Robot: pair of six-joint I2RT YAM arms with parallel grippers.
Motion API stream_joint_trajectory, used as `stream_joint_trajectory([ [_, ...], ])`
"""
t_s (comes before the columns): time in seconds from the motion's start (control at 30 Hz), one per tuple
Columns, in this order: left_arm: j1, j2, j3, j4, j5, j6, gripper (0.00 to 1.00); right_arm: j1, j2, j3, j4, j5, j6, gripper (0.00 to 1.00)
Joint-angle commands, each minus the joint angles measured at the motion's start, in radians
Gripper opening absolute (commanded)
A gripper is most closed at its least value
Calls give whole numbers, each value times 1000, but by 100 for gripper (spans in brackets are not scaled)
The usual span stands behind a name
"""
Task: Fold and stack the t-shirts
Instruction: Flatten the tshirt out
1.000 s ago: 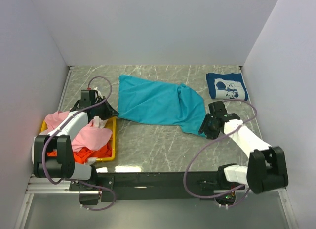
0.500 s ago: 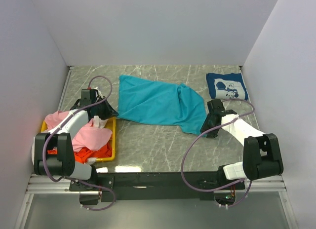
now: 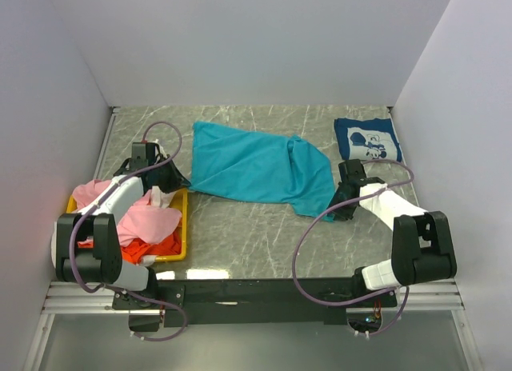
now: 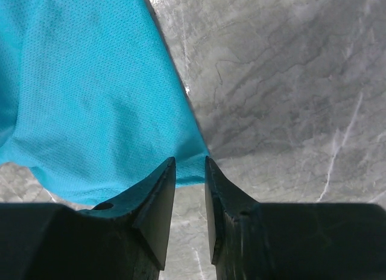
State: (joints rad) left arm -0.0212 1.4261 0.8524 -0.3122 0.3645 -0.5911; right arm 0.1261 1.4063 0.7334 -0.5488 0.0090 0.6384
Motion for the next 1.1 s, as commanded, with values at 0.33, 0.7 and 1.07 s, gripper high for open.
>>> stream_joint_trajectory([
  [0.33,3,-29,40,-21,-35,27,0,-5,7,-26,-5,25,6,33],
  [0.7,3,-50,31,-28,-53,19,0,-5,34,-61,39,-6,-2,24],
  [1.07,3,-142,20,-93,-156,-49,45,-5,14,-77,38,-32,-9,0],
])
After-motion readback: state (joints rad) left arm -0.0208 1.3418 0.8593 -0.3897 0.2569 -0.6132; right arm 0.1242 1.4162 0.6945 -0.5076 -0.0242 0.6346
